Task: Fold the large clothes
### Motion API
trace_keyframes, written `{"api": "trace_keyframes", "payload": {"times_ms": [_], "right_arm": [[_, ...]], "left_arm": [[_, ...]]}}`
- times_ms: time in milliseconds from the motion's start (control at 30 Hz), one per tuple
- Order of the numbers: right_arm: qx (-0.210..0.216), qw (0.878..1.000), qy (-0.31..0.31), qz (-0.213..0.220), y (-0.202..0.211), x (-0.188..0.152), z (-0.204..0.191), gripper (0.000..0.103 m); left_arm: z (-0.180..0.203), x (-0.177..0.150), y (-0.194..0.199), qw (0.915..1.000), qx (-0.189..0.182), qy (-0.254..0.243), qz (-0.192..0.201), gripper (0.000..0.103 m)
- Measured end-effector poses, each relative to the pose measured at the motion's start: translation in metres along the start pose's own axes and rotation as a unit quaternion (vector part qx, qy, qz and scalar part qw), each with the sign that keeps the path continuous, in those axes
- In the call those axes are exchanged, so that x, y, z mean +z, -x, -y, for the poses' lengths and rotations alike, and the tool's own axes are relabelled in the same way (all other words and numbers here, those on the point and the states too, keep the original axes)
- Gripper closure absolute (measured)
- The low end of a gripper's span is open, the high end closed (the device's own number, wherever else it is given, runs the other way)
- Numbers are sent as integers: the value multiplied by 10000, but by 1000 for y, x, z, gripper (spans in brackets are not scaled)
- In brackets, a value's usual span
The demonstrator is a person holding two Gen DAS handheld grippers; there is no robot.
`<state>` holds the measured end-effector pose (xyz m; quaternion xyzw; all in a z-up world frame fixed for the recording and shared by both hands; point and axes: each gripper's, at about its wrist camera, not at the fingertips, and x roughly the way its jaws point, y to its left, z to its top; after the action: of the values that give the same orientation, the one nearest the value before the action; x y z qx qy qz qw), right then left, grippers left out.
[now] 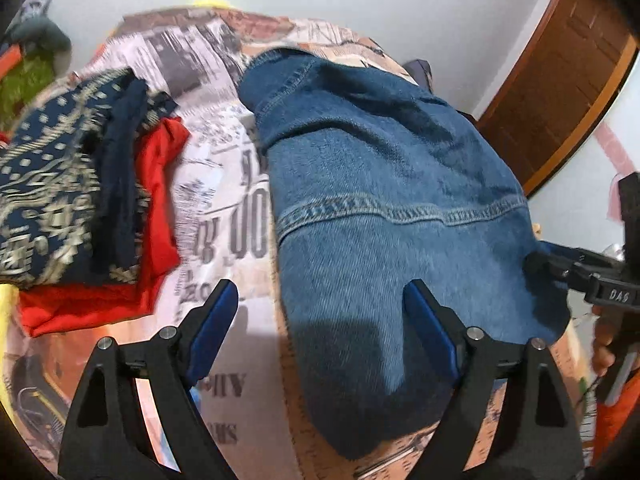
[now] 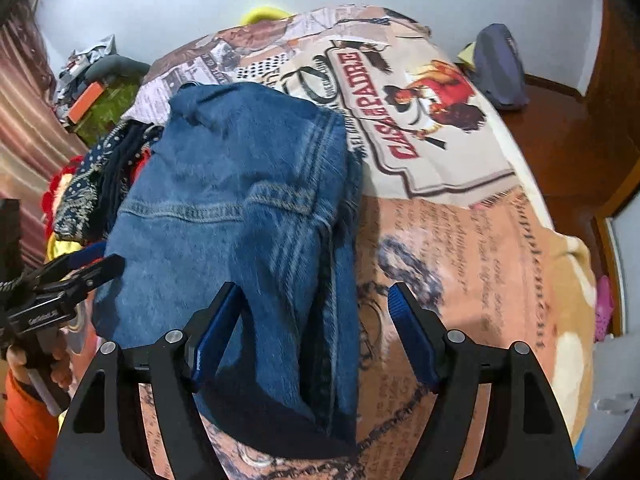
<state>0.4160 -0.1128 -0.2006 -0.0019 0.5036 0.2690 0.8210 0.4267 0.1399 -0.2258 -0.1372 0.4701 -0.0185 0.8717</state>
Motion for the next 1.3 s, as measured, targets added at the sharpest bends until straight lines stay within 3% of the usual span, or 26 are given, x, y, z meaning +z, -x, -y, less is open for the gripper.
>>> {"api": "trace_keyframes", "payload": {"times_ms": [167,367,633,833,1000,1167,1300], "right_arm": [[307,9989,-39,-353,-32,16,10,30],[916,9913,-662,-668,-59,32,34,26],[1659,9751,-964,-1107,-91,40,44,22],[1834,9697,-1039,-1237,-96,44,42,22],[1883,9705,-1004,-1125,-83,43,36,49],[1608,9810,-645,-879,-54,42,10,64],[1553,9845,-388,-720,-30,42,-11,69]], "left_arm": [[-16,16,-25,9943,-744,542,-530,17],[-51,24,-66,9614,-1739,1832,-1094,17],[-41,40,-80,9657,-1737,1598,-1082,15],[-35,54,-86,9607,-1822,1766,-1125,16],[-35,54,-76,9626,-1842,1653,-1099,35],[-26,53,-48,9715,-1760,1249,-978,48],[-12,53,-12,9774,-1744,929,-750,54]]}}
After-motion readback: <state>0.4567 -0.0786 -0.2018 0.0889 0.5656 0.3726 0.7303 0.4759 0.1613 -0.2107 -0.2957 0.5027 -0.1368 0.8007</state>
